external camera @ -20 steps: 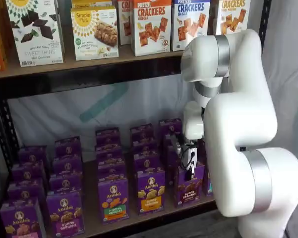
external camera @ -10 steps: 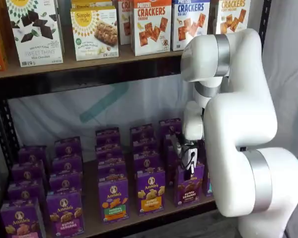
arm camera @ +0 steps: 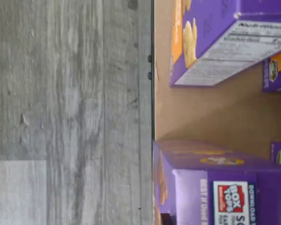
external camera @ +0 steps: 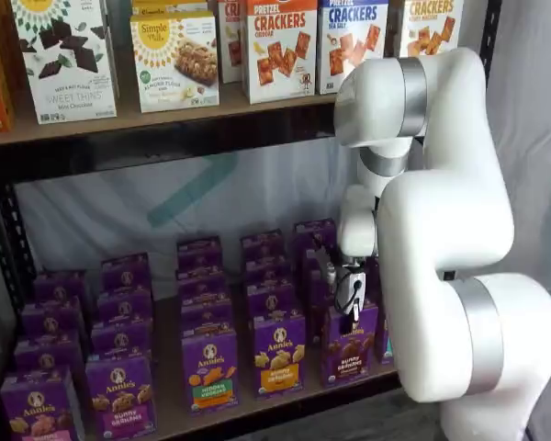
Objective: Pick up the purple box with a brown patch in the center, on the bottom shelf, the fifth box from the left
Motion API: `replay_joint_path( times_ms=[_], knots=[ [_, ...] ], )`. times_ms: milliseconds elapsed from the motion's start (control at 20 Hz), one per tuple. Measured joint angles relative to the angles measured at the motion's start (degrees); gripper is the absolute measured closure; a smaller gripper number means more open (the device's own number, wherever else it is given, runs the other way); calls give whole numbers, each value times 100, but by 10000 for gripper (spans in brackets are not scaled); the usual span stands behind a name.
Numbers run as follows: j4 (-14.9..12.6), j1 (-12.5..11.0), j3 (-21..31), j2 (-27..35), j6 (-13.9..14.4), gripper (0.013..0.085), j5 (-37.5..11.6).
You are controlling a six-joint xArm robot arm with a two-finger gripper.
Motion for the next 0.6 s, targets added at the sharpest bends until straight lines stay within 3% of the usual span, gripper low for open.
replay_joint_path(
  times_ms=[200, 600],
  knots=[
    [240, 26, 264, -213, -200, 690, -7],
    [-124, 119, 1276, -966, 223, 690, -130]
  ],
)
